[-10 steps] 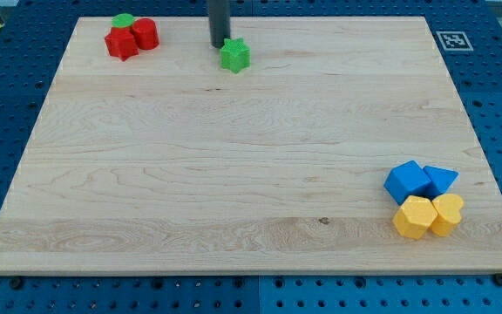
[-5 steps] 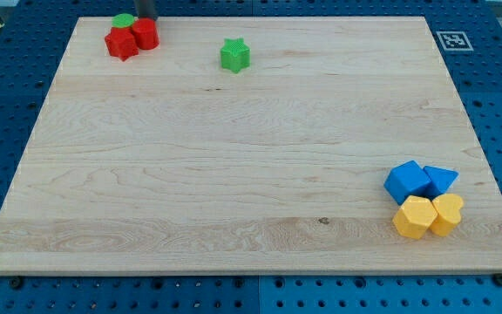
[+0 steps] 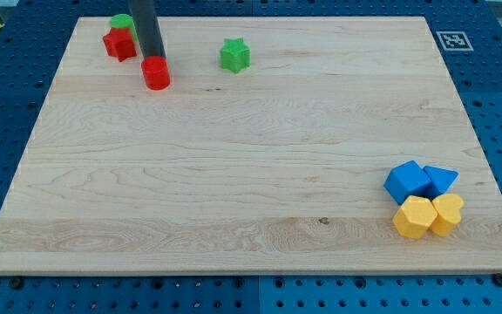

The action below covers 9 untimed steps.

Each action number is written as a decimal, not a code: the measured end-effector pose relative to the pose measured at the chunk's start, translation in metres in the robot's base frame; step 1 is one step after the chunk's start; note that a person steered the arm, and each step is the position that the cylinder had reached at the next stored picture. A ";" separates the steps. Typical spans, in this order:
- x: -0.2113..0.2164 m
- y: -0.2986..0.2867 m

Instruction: Keep the red blocks together at the bottom left side of the green star

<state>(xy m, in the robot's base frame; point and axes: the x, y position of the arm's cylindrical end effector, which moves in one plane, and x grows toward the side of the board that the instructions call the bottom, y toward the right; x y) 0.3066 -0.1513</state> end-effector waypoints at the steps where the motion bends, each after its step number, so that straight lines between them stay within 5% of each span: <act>1: 0.021 -0.021; 2: 0.030 -0.071; 4: -0.043 -0.131; 9: -0.042 -0.051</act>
<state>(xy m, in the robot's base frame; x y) 0.2647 -0.2022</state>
